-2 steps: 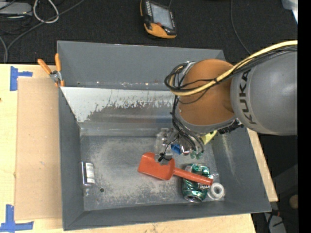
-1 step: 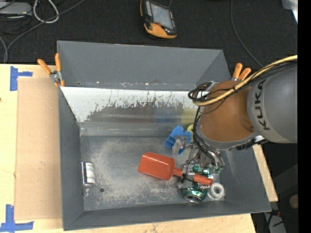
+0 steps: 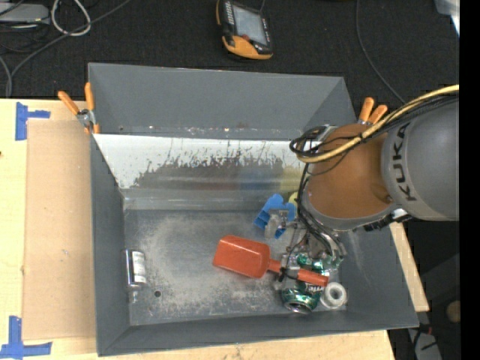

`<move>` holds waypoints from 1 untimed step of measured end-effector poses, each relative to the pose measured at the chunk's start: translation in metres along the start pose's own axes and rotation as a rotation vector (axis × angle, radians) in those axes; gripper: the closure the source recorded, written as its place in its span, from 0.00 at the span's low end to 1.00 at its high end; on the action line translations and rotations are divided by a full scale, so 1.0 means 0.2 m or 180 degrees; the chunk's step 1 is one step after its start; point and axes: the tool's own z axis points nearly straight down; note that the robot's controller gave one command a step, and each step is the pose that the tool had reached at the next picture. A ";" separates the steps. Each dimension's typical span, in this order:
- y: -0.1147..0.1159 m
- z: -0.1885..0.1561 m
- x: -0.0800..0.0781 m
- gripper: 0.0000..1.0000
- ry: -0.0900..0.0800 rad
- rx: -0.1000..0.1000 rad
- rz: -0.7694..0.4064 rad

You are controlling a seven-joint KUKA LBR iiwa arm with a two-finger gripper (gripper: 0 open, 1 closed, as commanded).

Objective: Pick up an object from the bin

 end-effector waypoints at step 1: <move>-0.03 0.35 -0.12 0.00 0.0023 -0.0001 -0.0103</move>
Offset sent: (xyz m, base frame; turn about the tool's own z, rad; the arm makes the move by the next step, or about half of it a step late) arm 0.0261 -0.0051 -0.0671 0.0435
